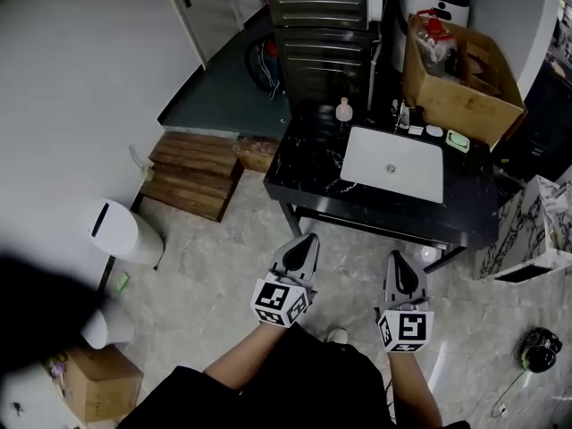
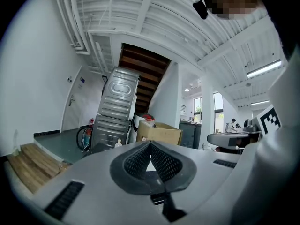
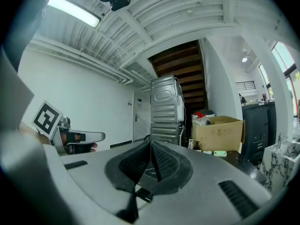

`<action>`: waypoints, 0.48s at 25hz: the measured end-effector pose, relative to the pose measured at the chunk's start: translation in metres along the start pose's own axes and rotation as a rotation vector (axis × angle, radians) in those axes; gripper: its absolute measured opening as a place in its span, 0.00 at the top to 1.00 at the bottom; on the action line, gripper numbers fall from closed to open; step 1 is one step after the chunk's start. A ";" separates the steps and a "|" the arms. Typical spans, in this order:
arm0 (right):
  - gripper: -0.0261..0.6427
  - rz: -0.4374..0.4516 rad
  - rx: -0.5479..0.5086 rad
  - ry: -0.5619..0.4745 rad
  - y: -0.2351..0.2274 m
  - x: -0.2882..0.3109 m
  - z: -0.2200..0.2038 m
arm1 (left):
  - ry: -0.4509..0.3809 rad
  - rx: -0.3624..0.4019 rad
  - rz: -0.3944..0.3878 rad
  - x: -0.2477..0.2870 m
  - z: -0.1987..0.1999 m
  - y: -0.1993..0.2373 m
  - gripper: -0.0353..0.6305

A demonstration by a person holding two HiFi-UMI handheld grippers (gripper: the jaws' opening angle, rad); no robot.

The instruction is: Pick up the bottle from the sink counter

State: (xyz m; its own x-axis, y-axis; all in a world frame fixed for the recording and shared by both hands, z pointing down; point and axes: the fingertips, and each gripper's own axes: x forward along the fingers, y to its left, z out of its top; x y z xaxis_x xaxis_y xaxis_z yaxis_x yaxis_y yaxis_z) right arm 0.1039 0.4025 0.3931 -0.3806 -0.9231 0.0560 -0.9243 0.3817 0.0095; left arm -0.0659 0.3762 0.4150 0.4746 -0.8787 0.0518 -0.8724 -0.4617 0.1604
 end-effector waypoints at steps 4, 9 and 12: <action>0.90 0.040 0.035 0.007 -0.010 -0.004 -0.008 | 0.024 -0.008 0.009 0.003 -0.007 -0.009 0.94; 0.90 0.036 0.053 0.044 -0.019 0.004 -0.022 | 0.097 0.005 -0.002 0.014 -0.025 -0.008 0.94; 0.90 0.029 0.054 0.063 -0.023 0.011 -0.032 | 0.104 -0.008 -0.024 0.024 -0.028 -0.002 0.94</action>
State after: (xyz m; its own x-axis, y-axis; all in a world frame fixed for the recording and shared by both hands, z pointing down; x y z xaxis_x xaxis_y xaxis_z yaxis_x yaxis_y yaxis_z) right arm 0.1216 0.3851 0.4257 -0.4061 -0.9062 0.1182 -0.9138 0.4034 -0.0466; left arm -0.0495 0.3588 0.4437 0.5056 -0.8496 0.1500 -0.8597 -0.4815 0.1703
